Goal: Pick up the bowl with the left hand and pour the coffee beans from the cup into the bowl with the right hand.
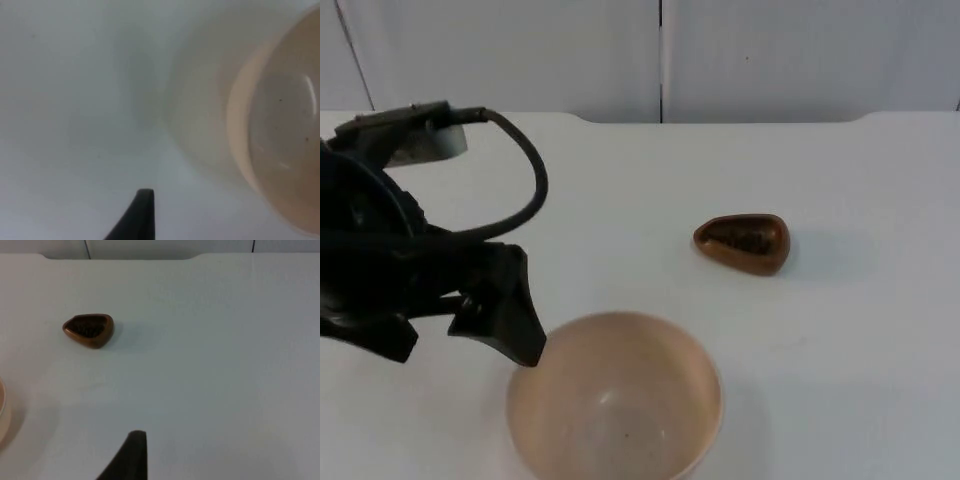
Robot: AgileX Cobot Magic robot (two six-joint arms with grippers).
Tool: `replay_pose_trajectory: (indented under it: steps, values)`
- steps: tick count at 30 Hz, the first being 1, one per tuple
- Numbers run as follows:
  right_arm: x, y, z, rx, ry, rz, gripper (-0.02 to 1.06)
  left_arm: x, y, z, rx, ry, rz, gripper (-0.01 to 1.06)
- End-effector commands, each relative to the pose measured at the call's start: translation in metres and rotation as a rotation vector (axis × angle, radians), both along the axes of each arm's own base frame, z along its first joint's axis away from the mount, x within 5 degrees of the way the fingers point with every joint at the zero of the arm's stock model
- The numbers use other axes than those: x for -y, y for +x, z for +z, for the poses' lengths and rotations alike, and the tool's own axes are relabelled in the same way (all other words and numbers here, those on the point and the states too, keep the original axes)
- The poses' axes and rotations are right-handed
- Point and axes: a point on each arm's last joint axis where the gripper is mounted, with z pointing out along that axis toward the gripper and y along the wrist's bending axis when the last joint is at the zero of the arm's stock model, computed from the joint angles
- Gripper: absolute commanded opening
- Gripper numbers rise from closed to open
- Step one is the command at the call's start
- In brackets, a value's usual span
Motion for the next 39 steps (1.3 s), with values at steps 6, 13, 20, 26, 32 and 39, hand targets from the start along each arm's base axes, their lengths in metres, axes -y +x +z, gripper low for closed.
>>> replay_pose_trajectory:
  steps: [6,13,20,26,32,39]
  values:
    - [0.000,0.000,0.000,0.007,0.003,-0.004,1.05,0.001,0.010,-0.015,-0.008,-0.018,0.000,0.98]
    - [0.000,0.000,0.000,0.007,0.003,-0.004,1.05,-0.002,0.017,-0.022,-0.013,-0.064,0.040,0.98]
    - [0.000,0.000,0.000,0.007,0.003,-0.004,1.05,-0.001,0.021,-0.038,-0.044,-0.052,0.069,0.98]
    - [0.000,0.000,0.000,0.007,0.003,-0.004,1.05,-0.002,0.024,-0.051,-0.053,-0.029,0.066,0.98]
    - [0.000,0.000,0.000,0.007,0.003,-0.004,1.05,-0.002,0.025,-0.059,-0.067,-0.016,0.065,0.98]
    - [0.000,0.000,0.000,0.007,0.003,-0.004,1.05,-0.002,0.027,-0.062,-0.056,-0.016,0.071,0.94]
